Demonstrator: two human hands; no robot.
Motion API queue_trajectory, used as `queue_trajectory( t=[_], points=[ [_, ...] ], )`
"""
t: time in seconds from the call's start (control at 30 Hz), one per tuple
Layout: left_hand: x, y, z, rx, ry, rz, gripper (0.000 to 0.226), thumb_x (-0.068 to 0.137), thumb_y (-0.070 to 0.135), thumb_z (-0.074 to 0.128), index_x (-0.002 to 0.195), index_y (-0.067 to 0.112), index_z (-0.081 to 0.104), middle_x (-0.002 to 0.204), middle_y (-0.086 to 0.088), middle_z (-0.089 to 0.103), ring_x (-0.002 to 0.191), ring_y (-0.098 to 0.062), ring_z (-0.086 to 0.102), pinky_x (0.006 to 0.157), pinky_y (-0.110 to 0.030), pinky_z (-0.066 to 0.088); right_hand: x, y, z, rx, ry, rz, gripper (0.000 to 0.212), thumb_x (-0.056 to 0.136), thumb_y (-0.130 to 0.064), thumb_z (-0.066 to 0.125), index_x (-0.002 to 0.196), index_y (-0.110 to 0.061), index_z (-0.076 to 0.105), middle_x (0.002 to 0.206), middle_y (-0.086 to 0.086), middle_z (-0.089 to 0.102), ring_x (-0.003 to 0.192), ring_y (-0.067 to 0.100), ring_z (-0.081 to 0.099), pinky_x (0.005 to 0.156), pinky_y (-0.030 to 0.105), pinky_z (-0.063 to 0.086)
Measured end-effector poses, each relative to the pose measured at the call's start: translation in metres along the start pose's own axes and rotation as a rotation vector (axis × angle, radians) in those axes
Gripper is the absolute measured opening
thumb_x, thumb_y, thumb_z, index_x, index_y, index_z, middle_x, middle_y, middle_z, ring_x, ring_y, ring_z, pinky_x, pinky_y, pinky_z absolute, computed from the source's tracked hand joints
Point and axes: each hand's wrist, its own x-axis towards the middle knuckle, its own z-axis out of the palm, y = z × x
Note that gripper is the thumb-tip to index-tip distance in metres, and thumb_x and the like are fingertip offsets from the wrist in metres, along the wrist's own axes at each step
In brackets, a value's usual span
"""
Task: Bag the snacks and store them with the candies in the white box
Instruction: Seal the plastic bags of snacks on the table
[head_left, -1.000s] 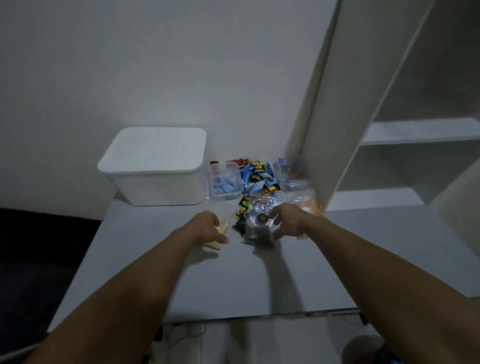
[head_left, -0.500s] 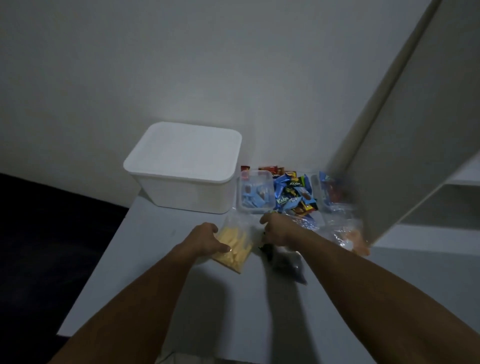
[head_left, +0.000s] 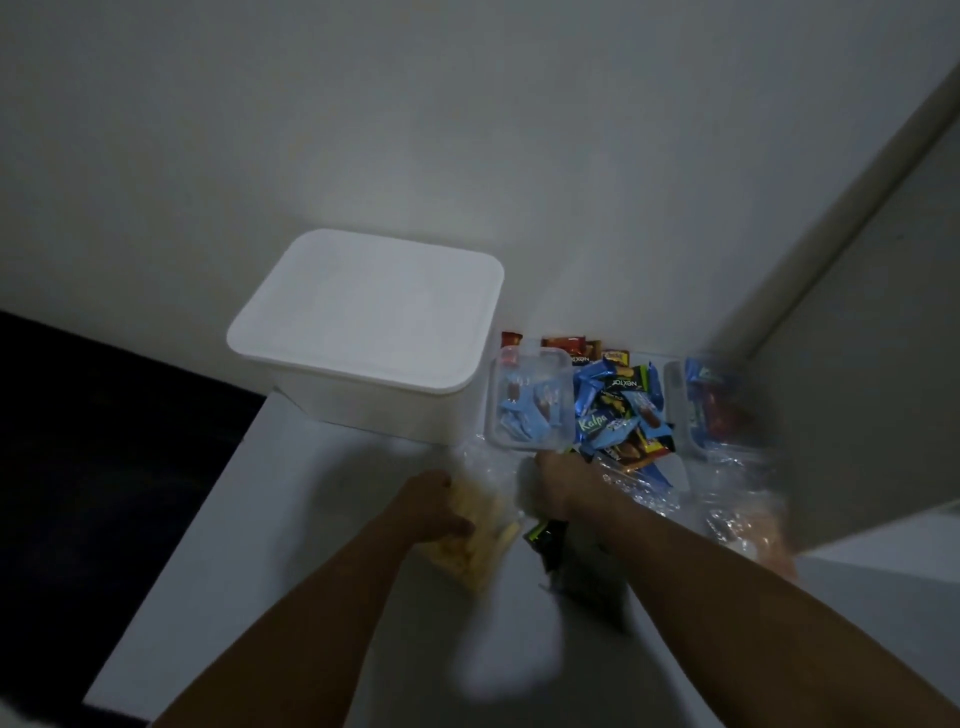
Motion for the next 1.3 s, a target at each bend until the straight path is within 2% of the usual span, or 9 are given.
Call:
queue_trajectory(
  t=[0.23, 0.37, 0.5, 0.63, 0.7, 0.77, 0.87, 1.07, 1.3],
  points=[
    [-0.002, -0.015, -0.005, -0.062, 0.031, 0.077, 0.091, 0.063, 0.026, 0.087, 0.141, 0.011, 0.043, 0.137, -0.009, 0.052, 0.125, -0.023, 0.050, 0.094, -0.023, 0.039, 0.000, -0.013, 0.011, 0.072, 0.093, 0.104, 0.020, 0.086, -0.025, 0.060, 0.097, -0.010, 0.068, 0.103, 0.008, 0.066, 0.103, 0.027, 0.063, 0.088, 0.034, 0.048],
    [-0.011, -0.027, -0.009, -0.058, 0.089, 0.191, 0.059, 0.056, 0.022, 0.081, 0.112, 0.014, 0.063, 0.111, -0.002, 0.065, 0.104, -0.021, 0.061, 0.074, -0.018, 0.037, -0.005, -0.020, 0.011, 0.131, 0.107, 0.120, 0.030, 0.084, -0.022, 0.067, 0.111, -0.013, 0.058, 0.114, 0.006, 0.061, 0.110, 0.025, 0.057, 0.096, 0.038, 0.046],
    [-0.019, -0.042, -0.011, -0.108, 0.120, 0.226, 0.047, 0.051, 0.010, 0.081, 0.082, 0.024, 0.048, 0.083, 0.008, 0.050, 0.082, -0.021, 0.053, 0.056, -0.018, 0.033, -0.012, -0.033, 0.008, 0.255, 0.147, 0.099, 0.022, 0.089, -0.011, 0.060, 0.110, -0.010, 0.061, 0.110, 0.009, 0.065, 0.104, 0.023, 0.062, 0.084, 0.029, 0.046],
    [-0.025, -0.054, -0.023, -0.107, 0.183, 0.239, 0.066, 0.045, 0.020, 0.080, 0.106, 0.017, 0.056, 0.100, 0.003, 0.053, 0.105, -0.029, 0.055, 0.076, -0.024, 0.041, -0.022, -0.047, -0.013, 0.390, 0.135, -0.001, 0.013, 0.080, -0.006, 0.072, 0.091, -0.011, 0.067, 0.095, 0.010, 0.069, 0.091, 0.023, 0.067, 0.079, 0.031, 0.054],
    [-0.028, -0.057, -0.032, -0.277, 0.264, 0.175, 0.081, 0.037, 0.040, 0.079, 0.111, 0.014, 0.057, 0.105, -0.004, 0.056, 0.099, -0.023, 0.057, 0.080, -0.027, 0.047, -0.030, -0.054, -0.026, 0.495, 0.135, -0.033, 0.018, 0.078, -0.003, 0.073, 0.086, -0.015, 0.062, 0.092, 0.010, 0.068, 0.082, 0.021, 0.068, 0.073, 0.031, 0.057],
    [-0.036, -0.049, -0.045, -0.522, 0.305, 0.106, 0.059, 0.039, 0.051, 0.076, 0.083, 0.016, 0.057, 0.078, -0.002, 0.059, 0.071, -0.020, 0.058, 0.064, -0.026, 0.046, -0.039, -0.062, -0.034, 0.531, 0.162, -0.080, 0.019, 0.079, -0.003, 0.072, 0.089, -0.014, 0.060, 0.092, 0.008, 0.066, 0.077, 0.017, 0.066, 0.062, 0.024, 0.054],
    [-0.050, -0.033, -0.067, -0.858, 0.111, 0.036, 0.041, 0.072, 0.045, 0.076, 0.061, 0.011, 0.057, 0.053, -0.007, 0.054, 0.044, -0.019, 0.051, 0.046, -0.022, 0.040, -0.055, -0.076, -0.037, 0.479, 0.250, -0.190, 0.017, 0.079, -0.004, 0.071, 0.082, -0.015, 0.058, 0.089, 0.004, 0.063, 0.080, 0.017, 0.063, 0.064, 0.023, 0.053],
    [-0.060, -0.029, -0.074, -0.935, -0.008, 0.006, 0.013, 0.086, 0.015, 0.065, 0.079, 0.004, 0.067, 0.071, -0.014, 0.068, 0.061, -0.024, 0.066, 0.060, -0.030, 0.052, -0.069, -0.089, -0.024, 0.448, 0.253, -0.263, 0.024, 0.073, -0.008, 0.077, 0.073, -0.022, 0.057, 0.083, -0.002, 0.066, 0.081, 0.014, 0.065, 0.074, 0.034, 0.059],
    [-0.065, -0.023, -0.072, -0.878, -0.002, 0.022, 0.012, 0.082, 0.005, 0.062, 0.070, 0.004, 0.063, 0.067, -0.016, 0.066, 0.064, -0.028, 0.067, 0.058, -0.028, 0.052, -0.068, -0.092, -0.021, 0.481, 0.323, -0.183, 0.024, 0.085, -0.024, 0.070, 0.064, -0.027, 0.059, 0.066, -0.012, 0.061, 0.063, 0.004, 0.059, 0.065, 0.023, 0.049]
  ],
)
